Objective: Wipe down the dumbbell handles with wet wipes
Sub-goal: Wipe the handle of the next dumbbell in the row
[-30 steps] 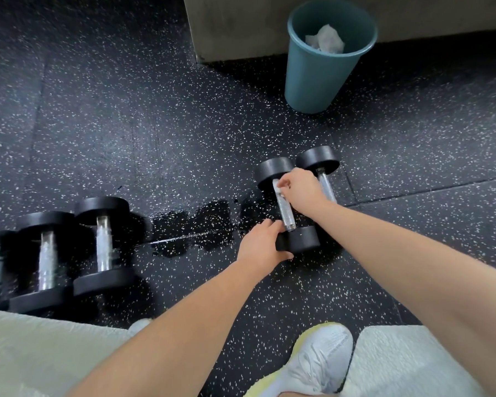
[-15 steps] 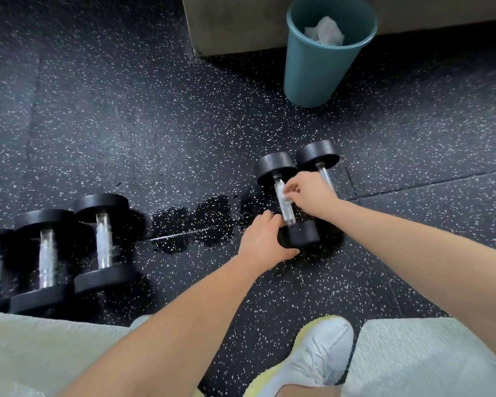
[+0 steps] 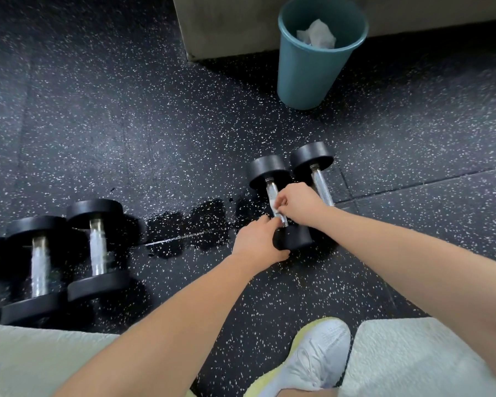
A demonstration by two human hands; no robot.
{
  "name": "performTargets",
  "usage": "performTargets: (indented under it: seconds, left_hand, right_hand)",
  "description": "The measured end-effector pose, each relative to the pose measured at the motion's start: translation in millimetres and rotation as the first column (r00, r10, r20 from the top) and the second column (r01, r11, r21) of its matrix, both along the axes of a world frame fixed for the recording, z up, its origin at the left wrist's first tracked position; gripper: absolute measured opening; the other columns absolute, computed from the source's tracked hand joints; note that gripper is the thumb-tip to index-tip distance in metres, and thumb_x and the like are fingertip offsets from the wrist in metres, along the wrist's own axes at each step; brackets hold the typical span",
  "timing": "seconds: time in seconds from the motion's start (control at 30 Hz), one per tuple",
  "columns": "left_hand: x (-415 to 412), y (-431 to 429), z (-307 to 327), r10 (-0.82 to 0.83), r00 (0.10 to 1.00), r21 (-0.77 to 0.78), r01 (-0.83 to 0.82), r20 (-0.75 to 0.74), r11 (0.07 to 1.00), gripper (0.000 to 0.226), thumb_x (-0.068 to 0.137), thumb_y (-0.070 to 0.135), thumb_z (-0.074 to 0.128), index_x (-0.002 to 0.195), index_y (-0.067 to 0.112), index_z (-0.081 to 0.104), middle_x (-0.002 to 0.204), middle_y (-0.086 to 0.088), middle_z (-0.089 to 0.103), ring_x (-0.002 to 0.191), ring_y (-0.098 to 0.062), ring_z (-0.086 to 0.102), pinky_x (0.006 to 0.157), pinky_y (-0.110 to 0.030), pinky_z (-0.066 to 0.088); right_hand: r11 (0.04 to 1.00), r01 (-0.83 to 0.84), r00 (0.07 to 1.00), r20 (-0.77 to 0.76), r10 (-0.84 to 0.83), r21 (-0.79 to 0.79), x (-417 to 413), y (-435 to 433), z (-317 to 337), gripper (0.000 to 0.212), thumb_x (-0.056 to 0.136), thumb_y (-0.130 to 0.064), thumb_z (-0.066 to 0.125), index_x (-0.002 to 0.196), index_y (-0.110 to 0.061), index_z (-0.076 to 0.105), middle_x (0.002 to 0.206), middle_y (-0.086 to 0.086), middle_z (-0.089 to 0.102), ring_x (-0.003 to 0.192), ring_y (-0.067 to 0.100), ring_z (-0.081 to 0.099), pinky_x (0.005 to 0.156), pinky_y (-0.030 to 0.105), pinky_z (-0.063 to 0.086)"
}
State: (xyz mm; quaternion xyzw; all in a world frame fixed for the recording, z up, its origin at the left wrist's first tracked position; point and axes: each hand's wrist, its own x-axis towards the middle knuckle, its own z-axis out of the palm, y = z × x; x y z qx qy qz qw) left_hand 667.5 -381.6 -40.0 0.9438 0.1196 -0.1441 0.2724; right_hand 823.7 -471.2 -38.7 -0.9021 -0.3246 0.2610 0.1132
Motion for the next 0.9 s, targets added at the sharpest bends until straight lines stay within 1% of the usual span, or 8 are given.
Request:
performTargets:
  seconds: [0.13, 0.2, 0.3, 0.37, 0.47, 0.6, 0.73, 0.9]
  left_hand:
    - [0.3, 2.2, 3.1, 0.024, 1.0, -0.037, -0.025, -0.01, 0.999, 0.055, 0.074, 0.054, 0.078, 0.116, 0.027, 0.056, 0.108, 0.008, 0.048, 0.1, -0.017, 0.053, 0.075, -0.036, 0.047]
    - [0.6, 2.2, 3.0, 0.02, 1.0, -0.039, -0.021, -0.016, 0.999, 0.058, 0.076, 0.056, 0.079, 0.119, 0.026, 0.056, 0.11, 0.008, 0.05, 0.102, -0.016, 0.054, 0.077, -0.036, 0.047]
    - [1.9, 5.2, 5.5, 0.006, 0.999, -0.036, -0.007, -0.033, 0.999, 0.067, 0.077, 0.059, 0.08, 0.13, 0.028, 0.055, 0.117, 0.008, 0.057, 0.107, -0.018, 0.06, 0.084, -0.037, 0.05]
    - [2.3, 8.6, 7.1, 0.005, 0.999, -0.053, -0.008, -0.049, 0.999, 0.067, 0.076, 0.059, 0.082, 0.13, 0.029, 0.056, 0.115, 0.009, 0.057, 0.106, -0.019, 0.06, 0.082, -0.037, 0.048]
    - [1.9, 13.6, 8.7, 0.026, 0.997, -0.1, -0.034, -0.076, 0.994, 0.063, 0.073, 0.057, 0.085, 0.122, 0.029, 0.058, 0.105, 0.013, 0.051, 0.101, -0.019, 0.059, 0.077, -0.035, 0.042]
    - [0.4, 18.7, 6.0, 0.07, 0.992, -0.165, -0.087, -0.104, 0.983, 0.064, 0.072, 0.064, 0.083, 0.12, 0.029, 0.061, 0.109, 0.013, 0.057, 0.103, -0.018, 0.059, 0.088, -0.039, 0.05]
    - [0.0, 20.5, 5.1, 0.105, 0.991, -0.215, -0.12, -0.079, 0.969, 0.048, 0.081, 0.061, 0.078, 0.115, 0.03, 0.065, 0.106, 0.012, 0.058, 0.102, -0.017, 0.06, 0.091, -0.039, 0.051]
    - [5.4, 20.9, 0.9, 0.144, 0.986, -0.222, -0.16, -0.089, 0.962, 0.03, 0.086, 0.046, 0.079, 0.102, 0.025, 0.065, 0.098, 0.01, 0.06, 0.092, -0.019, 0.06, 0.079, -0.036, 0.047]
  right_hand:
    - [0.968, 0.151, 0.977, 0.121, -0.177, 0.199, 8.0, 13.3, 0.6, 0.013, 0.088, -0.019, 0.068, 0.098, -0.024, 0.076, 0.101, -0.002, 0.069, 0.088, 0.021, 0.065, 0.076, 0.033, 0.052]
    - [0.948, 0.219, 0.959, 0.128, -0.253, 0.231, 7.1, 24.8, -3.7, 0.02, 0.089, -0.017, 0.062, 0.104, -0.022, 0.074, 0.105, 0.001, 0.069, 0.092, 0.025, 0.064, 0.075, 0.033, 0.048]
    - [0.935, 0.284, 0.945, 0.102, -0.31, 0.214, -1.8, 34.3, -10.3, 0.017, 0.091, -0.017, 0.057, 0.095, -0.019, 0.074, 0.102, 0.005, 0.068, 0.092, 0.029, 0.063, 0.075, 0.037, 0.05]
    - [0.945, 0.261, 0.953, 0.103, -0.285, 0.197, -7.0, 28.8, -11.7, 0.016, 0.091, -0.014, 0.056, 0.093, -0.018, 0.072, 0.101, 0.005, 0.067, 0.09, 0.029, 0.063, 0.074, 0.038, 0.051]
    - [0.986, 0.128, 0.989, 0.062, -0.135, 0.108, -8.0, 12.1, -7.4, 0.014, 0.088, -0.014, 0.062, 0.092, -0.023, 0.07, 0.1, 0.001, 0.068, 0.09, 0.025, 0.064, 0.076, 0.036, 0.053]
    - [1.0, 0.03, 0.999, -0.032, -0.03, 0.001, -0.2, 1.4, 4.6, 0.006, 0.082, -0.023, 0.076, 0.087, -0.026, 0.072, 0.091, -0.008, 0.07, 0.086, 0.014, 0.065, 0.075, 0.029, 0.051]
    - [0.944, 0.258, 0.965, -0.009, -0.262, 0.204, 11.1, 20.8, 3.8, 0.006, 0.083, -0.023, 0.072, 0.08, -0.027, 0.069, 0.091, -0.008, 0.07, 0.085, 0.015, 0.064, 0.074, 0.029, 0.049]
    - [0.933, 0.297, 0.952, 0.006, -0.305, 0.201, -1.0, 29.3, -10.6, 0.003, 0.086, -0.02, 0.071, 0.086, -0.023, 0.071, 0.096, -0.002, 0.069, 0.089, 0.021, 0.063, 0.079, 0.036, 0.052]
